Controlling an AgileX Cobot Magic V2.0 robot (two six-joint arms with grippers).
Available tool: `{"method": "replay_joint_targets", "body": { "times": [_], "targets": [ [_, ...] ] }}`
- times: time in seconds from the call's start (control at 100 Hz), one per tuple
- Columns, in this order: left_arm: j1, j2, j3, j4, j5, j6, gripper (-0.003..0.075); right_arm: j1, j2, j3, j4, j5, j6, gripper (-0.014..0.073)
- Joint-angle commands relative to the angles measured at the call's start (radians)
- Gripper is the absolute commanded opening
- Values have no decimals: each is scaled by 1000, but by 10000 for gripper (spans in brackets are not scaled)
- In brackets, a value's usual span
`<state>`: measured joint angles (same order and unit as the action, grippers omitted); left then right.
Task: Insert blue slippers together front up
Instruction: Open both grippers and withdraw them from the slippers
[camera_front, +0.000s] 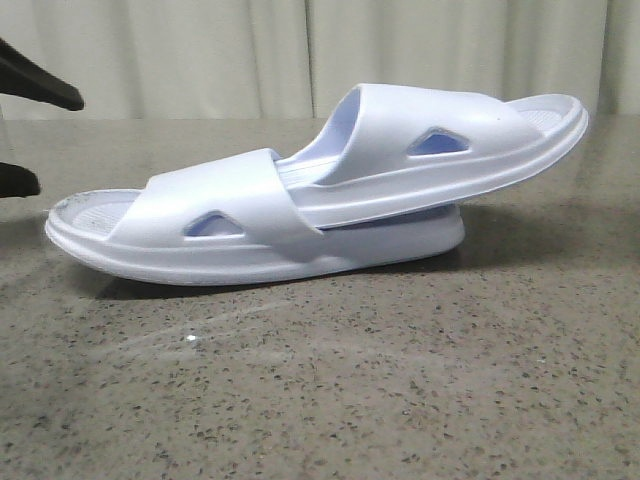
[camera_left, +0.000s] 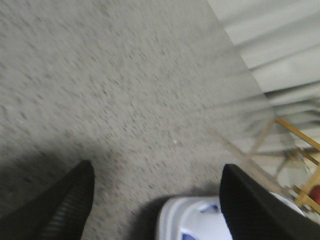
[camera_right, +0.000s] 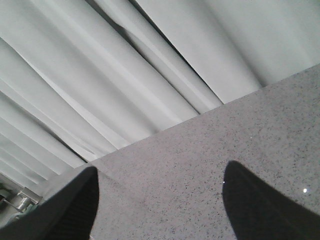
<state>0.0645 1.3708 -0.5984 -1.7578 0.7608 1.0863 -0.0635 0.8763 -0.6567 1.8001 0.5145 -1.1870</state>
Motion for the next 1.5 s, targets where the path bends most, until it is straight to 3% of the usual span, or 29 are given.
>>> {"method": "replay_joint_targets", "body": {
  "times": [0.0,0.23,0.36,0.47,0.59,0.74,1.0,1.25,1.49],
  "targets": [
    [48,-24,-46,-37,16,87,468,-7,-13,-35,19,34,-52,447],
    [144,-114,-87,-43,-4,298,467,-7,-15,-35,-83,-106,-203,447],
    [160,-216,-95,-34,-134,443,466,-7,-15,-35,-247,-242,-207,447],
    [160,-312,-95,6,-252,516,466,-7,-15,-35,-289,-316,-207,447],
    [158,-402,-95,43,-353,517,466,-7,-27,-35,-318,-314,-218,447],
    [150,-501,-86,61,-371,517,466,-3,-79,-35,-322,-324,-286,447],
    [41,-664,-7,90,-431,519,466,24,-228,-20,-322,-352,-371,447],
    [20,-862,108,107,-454,512,466,25,-415,110,-322,-421,-385,447],
    [20,-976,250,105,-454,476,466,25,-602,249,-322,-374,-385,447]
  ]
}}
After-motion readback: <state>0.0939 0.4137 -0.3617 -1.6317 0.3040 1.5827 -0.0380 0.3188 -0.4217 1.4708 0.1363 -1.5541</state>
